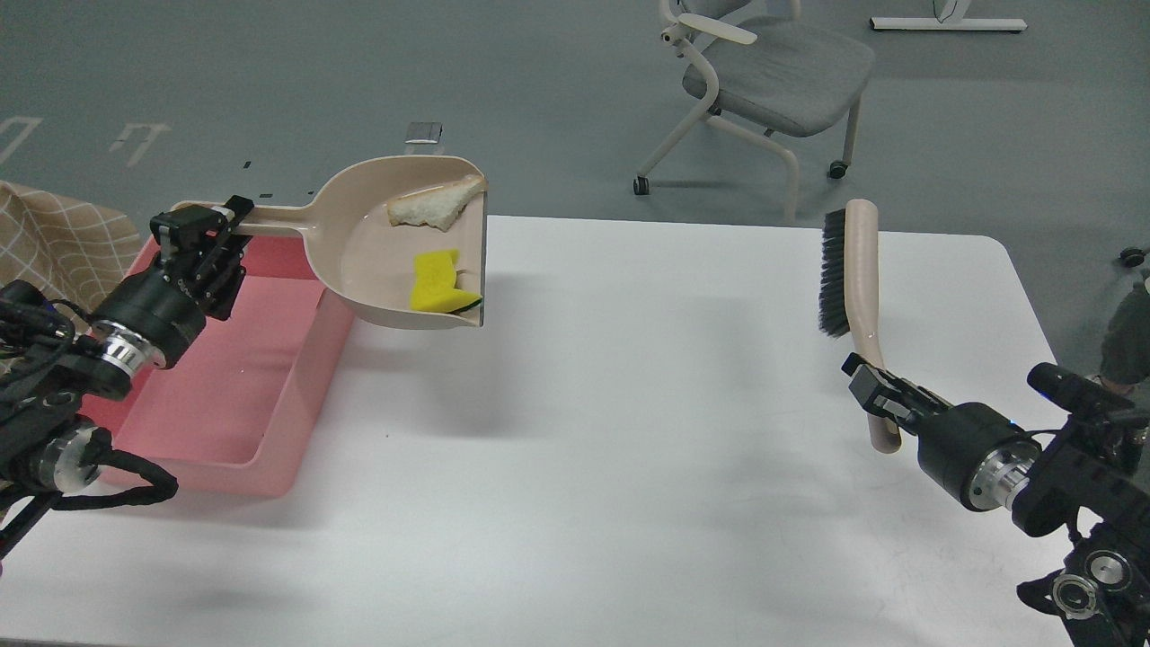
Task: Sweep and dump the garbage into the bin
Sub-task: 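Lift the dustpan with the left gripper over the pink bin, then tilt the dustpan to dump the sponge into the bin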
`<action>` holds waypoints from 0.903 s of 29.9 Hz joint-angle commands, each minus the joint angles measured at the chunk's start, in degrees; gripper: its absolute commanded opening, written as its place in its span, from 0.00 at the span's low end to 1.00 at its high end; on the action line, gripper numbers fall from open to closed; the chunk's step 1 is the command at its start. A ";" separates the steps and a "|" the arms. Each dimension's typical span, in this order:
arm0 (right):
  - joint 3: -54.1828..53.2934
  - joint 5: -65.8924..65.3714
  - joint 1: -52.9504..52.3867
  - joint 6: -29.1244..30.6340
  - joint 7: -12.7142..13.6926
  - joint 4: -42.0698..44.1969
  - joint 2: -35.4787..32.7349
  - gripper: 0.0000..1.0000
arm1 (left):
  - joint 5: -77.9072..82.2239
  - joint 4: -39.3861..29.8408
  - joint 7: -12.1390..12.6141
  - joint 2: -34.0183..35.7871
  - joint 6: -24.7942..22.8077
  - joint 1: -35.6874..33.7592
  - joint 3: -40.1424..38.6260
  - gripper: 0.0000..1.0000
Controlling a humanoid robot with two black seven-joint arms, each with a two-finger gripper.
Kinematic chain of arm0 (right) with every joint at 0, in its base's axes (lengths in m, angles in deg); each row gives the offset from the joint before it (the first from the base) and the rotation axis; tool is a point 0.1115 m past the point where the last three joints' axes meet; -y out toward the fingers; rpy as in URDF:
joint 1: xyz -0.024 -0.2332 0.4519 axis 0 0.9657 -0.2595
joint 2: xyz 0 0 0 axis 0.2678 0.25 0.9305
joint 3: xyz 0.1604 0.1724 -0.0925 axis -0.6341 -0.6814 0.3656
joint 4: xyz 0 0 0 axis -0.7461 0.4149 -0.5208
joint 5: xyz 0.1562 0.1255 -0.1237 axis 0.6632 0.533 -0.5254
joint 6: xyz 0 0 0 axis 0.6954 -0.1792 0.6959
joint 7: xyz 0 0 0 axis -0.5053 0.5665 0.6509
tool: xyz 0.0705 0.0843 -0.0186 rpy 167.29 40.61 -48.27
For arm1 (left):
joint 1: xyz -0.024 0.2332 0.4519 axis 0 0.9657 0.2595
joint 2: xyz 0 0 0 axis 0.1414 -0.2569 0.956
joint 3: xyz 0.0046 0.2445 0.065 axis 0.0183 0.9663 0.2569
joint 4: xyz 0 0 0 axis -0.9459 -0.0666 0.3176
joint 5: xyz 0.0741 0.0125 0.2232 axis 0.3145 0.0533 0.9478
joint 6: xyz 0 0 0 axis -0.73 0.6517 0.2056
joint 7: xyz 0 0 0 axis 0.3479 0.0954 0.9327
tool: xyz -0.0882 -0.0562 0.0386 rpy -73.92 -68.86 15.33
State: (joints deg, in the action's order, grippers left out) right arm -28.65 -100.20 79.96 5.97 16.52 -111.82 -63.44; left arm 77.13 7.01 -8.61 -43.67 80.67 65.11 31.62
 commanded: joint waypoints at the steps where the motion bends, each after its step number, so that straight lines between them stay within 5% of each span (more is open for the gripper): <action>1: 0.01 -0.09 0.14 0.00 0.04 -0.04 0.00 0.00 | -0.04 3.17 -0.23 0.17 -3.97 0.06 -3.37 0.12; 8: 0.01 -0.18 0.14 0.00 0.13 -0.04 0.00 0.00 | 0.04 10.37 -0.32 0.34 -12.05 0.06 -8.47 0.12; 27: 0.09 -0.27 0.23 0.00 0.13 0.23 0.00 0.00 | -1.71 22.34 -0.72 7.46 -21.87 -0.20 -10.58 0.12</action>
State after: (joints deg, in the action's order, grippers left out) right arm -28.64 -100.42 80.14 5.97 16.65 -111.69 -63.44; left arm 76.75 29.23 -9.33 -38.49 60.71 64.92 22.21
